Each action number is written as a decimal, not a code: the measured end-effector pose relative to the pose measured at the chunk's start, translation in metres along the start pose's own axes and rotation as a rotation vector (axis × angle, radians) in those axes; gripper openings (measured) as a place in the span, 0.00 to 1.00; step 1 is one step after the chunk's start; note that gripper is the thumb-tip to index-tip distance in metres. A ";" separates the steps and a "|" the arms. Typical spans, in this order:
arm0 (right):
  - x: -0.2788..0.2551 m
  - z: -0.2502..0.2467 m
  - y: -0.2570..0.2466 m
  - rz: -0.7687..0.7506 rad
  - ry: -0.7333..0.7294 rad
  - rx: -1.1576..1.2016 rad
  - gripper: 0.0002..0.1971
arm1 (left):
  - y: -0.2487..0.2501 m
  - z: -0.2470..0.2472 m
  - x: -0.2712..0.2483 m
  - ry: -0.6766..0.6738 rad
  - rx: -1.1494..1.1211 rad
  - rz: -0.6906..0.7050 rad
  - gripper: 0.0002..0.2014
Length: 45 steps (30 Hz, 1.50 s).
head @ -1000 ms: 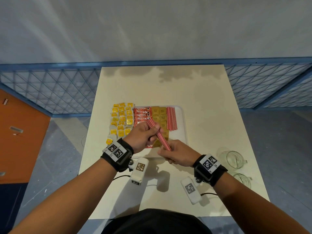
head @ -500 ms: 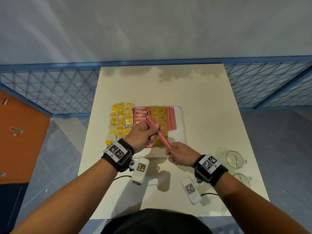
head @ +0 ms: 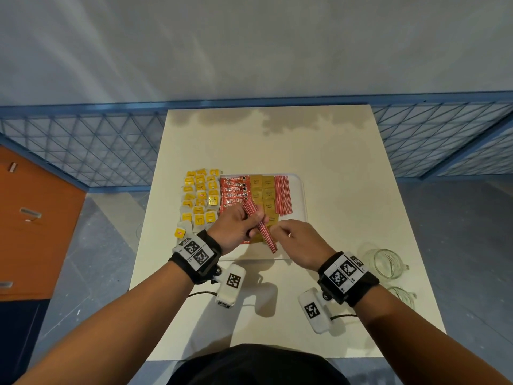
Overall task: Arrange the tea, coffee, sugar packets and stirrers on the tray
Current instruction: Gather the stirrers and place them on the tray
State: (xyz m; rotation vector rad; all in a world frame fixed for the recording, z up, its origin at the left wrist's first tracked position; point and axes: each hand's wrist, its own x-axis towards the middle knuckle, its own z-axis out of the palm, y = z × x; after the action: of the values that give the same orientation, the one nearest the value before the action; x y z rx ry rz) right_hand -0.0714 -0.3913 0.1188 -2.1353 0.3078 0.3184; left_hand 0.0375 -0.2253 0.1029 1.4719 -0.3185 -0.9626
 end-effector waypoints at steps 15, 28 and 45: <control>0.025 0.011 0.023 0.088 0.008 -0.067 0.23 | -0.015 0.008 0.039 -0.079 -0.179 -0.243 0.11; 0.082 -0.013 0.057 0.264 0.006 -0.025 0.20 | -0.017 0.008 0.104 0.095 0.150 -0.237 0.14; 0.155 -0.029 0.076 0.524 0.087 -0.312 0.20 | -0.024 0.007 0.169 0.002 1.213 -0.007 0.27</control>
State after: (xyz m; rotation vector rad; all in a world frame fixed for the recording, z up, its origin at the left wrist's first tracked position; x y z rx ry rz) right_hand 0.0509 -0.4721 0.0231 -2.3508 0.9253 0.6063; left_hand 0.1275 -0.3450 0.0199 2.5474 -1.0086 -0.7684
